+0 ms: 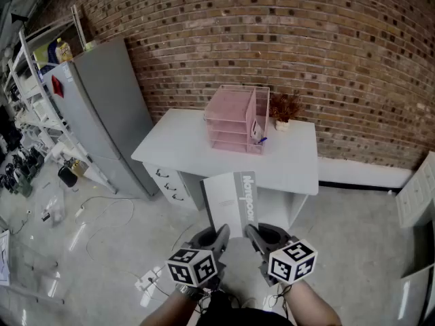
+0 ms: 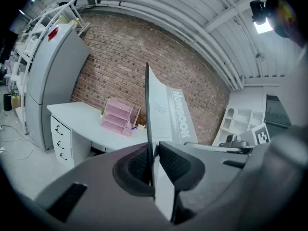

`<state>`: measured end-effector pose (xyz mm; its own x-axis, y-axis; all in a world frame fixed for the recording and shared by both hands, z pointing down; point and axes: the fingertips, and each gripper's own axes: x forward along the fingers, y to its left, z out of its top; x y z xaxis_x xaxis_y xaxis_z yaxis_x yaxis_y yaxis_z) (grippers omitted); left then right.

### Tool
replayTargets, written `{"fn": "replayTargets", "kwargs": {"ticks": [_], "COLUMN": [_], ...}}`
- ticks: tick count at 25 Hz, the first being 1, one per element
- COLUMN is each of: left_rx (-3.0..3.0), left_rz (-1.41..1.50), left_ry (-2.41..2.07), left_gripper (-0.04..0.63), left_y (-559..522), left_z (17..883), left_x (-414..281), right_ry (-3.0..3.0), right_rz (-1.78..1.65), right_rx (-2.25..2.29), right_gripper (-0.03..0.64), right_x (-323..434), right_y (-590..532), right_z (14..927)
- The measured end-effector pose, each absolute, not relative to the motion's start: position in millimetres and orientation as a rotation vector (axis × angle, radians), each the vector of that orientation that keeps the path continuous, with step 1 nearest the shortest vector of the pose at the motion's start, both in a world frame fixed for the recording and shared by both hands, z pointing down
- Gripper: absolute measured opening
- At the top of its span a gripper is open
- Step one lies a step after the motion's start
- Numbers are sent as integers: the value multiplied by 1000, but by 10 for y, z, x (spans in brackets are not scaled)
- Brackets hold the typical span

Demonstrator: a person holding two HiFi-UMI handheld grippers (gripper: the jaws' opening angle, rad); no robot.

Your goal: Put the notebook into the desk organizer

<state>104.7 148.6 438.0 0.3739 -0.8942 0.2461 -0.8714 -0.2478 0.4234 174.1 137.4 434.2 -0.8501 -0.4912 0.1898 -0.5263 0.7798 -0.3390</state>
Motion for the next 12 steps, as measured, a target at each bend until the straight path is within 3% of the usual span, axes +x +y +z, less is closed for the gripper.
{"fn": "replayTargets", "kwargs": {"ticks": [12], "left_rx": [2140], "left_rz": [-79], "left_ry": [-1510], "left_gripper": [31], "left_y": [1453], "left_z": [4383], "left_x": [903], "right_ry": [-2884], "right_rz": [606], "right_rx": [825], "right_gripper": [14], "right_x": [1599], "right_y": [1341], "right_z": [4345]}}
